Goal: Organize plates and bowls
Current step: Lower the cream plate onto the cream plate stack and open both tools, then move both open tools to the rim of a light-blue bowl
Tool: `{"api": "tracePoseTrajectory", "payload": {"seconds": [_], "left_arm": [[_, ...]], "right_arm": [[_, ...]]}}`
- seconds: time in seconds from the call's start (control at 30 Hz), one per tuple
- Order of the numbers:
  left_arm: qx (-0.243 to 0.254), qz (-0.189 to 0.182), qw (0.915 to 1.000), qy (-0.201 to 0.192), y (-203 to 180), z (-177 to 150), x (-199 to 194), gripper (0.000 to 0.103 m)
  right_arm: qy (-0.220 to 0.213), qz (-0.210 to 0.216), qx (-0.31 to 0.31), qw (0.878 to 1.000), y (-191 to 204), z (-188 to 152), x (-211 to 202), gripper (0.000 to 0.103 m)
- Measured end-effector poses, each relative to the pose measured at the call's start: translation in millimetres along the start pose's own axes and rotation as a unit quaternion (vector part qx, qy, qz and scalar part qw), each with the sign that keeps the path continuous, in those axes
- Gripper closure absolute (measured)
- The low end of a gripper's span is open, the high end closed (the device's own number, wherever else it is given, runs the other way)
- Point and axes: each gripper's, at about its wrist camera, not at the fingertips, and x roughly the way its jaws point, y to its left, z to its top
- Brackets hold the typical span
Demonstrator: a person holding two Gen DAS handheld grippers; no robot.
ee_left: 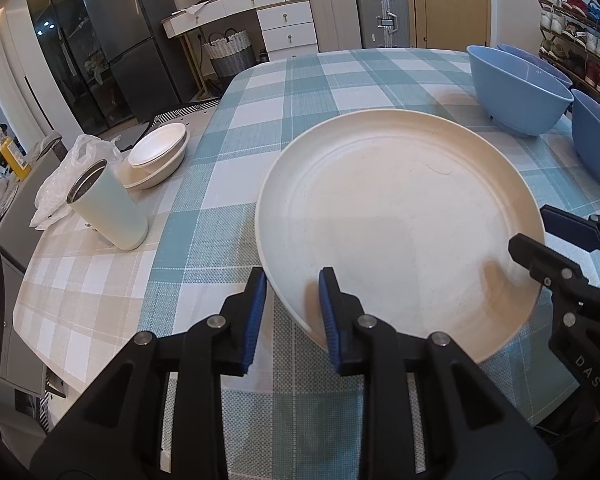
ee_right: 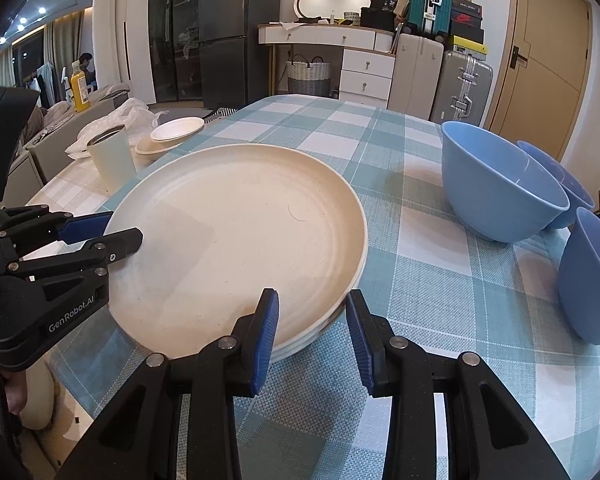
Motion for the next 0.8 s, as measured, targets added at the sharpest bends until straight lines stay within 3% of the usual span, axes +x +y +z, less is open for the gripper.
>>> {"api": "tracePoseTrajectory", "payload": {"seconds": [0.27, 0.37, 0.57, 0.73, 0.77, 0.8], "left_arm": [[0.006, -0.005, 1.0000, 0.001, -2, 0, 3, 0.071], [0.000, -0.024, 0.9997, 0.003, -3, 0, 3, 0.062], [-0.008, -0.043, 0.9990, -0.003, -2, -1, 1, 0.031], [-0.024, -0.066, 0.9975, -0.008, 3, -1, -3, 0.028], [-0.027, -0.065, 0.9975, -0.009, 3, -1, -4, 0.028], [-0.029, -0.066, 0.9973, -0.010, 4, -1, -4, 0.027]], "right_arm": [[-0.002, 0.005, 0.003, 1.000, 0, -1, 0, 0.064], [-0.001, 0.010, 0.007, 1.000, -1, 0, 0, 0.063], [-0.003, 0.007, 0.007, 1.000, -3, 0, 1, 0.063], [-0.009, 0.018, 0.019, 1.000, -10, 2, -5, 0.048], [-0.010, 0.020, 0.021, 1.000, -11, 2, -6, 0.044], [-0.012, 0.028, 0.025, 0.999, -13, 4, -10, 0.032]]}}
